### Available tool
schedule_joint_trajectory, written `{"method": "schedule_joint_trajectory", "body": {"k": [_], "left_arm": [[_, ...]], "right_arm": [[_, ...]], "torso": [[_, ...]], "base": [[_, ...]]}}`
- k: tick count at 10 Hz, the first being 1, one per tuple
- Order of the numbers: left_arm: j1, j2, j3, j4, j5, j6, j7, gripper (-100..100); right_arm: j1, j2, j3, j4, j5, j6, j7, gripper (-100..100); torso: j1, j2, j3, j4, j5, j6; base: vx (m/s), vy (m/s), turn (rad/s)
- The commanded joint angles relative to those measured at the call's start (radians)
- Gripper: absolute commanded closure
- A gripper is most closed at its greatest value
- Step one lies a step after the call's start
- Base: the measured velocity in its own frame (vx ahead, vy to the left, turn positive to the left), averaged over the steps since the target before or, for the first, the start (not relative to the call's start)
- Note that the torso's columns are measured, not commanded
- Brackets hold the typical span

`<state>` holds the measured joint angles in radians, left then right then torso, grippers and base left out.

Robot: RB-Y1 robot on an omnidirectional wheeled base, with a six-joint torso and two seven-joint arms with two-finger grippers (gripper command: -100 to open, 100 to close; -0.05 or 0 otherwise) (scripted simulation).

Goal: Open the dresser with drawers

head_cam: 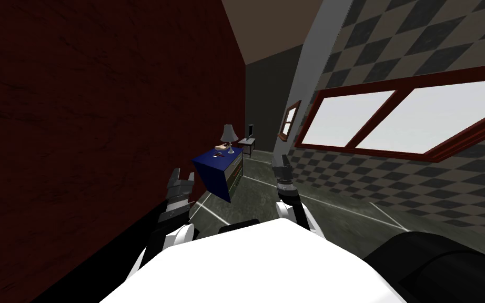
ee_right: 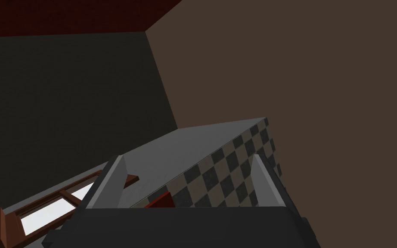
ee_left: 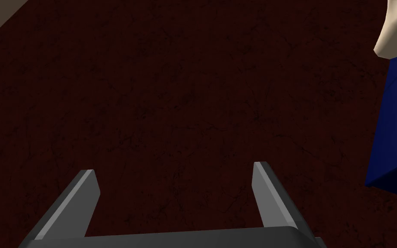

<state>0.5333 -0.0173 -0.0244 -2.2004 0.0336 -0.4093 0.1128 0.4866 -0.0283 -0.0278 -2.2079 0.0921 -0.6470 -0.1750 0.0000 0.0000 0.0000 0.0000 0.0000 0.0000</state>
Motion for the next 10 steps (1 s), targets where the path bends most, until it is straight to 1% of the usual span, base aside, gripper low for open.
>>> {"method": "schedule_joint_trajectory", "body": {"k": [1,3,9,10], "left_arm": [[0.000,0.000,0.000,0.000,0.000,0.000,0.000,0],[0.000,0.000,0.000,0.000,0.000,0.000,0.000,0],[0.000,0.000,0.000,0.000,0.000,0.000,0.000,0],[0.006,0.038,0.001,0.002,-0.002,-0.001,0.006,-100]], "right_arm": [[0.000,0.000,0.000,0.000,0.000,0.000,0.000,0],[0.000,0.000,0.000,0.000,0.000,0.000,0.000,0],[0.000,0.000,0.000,0.000,0.000,0.000,0.000,0],[0.000,0.000,0.000,0.000,0.000,0.000,0.000,0]], "torso": [[0.000,0.040,-0.082,0.041,0.000,0.000],[0.000,0.175,-0.351,0.176,0.000,0.000],[0.000,0.618,-1.234,0.617,0.000,0.000],[0.000,0.691,-1.382,0.691,0.000,0.000]], "base": [[0.000,0.000,0.000],[0.000,0.000,0.000],[0.000,0.000,0.000],[0.030,-0.008,-0.050]]}}
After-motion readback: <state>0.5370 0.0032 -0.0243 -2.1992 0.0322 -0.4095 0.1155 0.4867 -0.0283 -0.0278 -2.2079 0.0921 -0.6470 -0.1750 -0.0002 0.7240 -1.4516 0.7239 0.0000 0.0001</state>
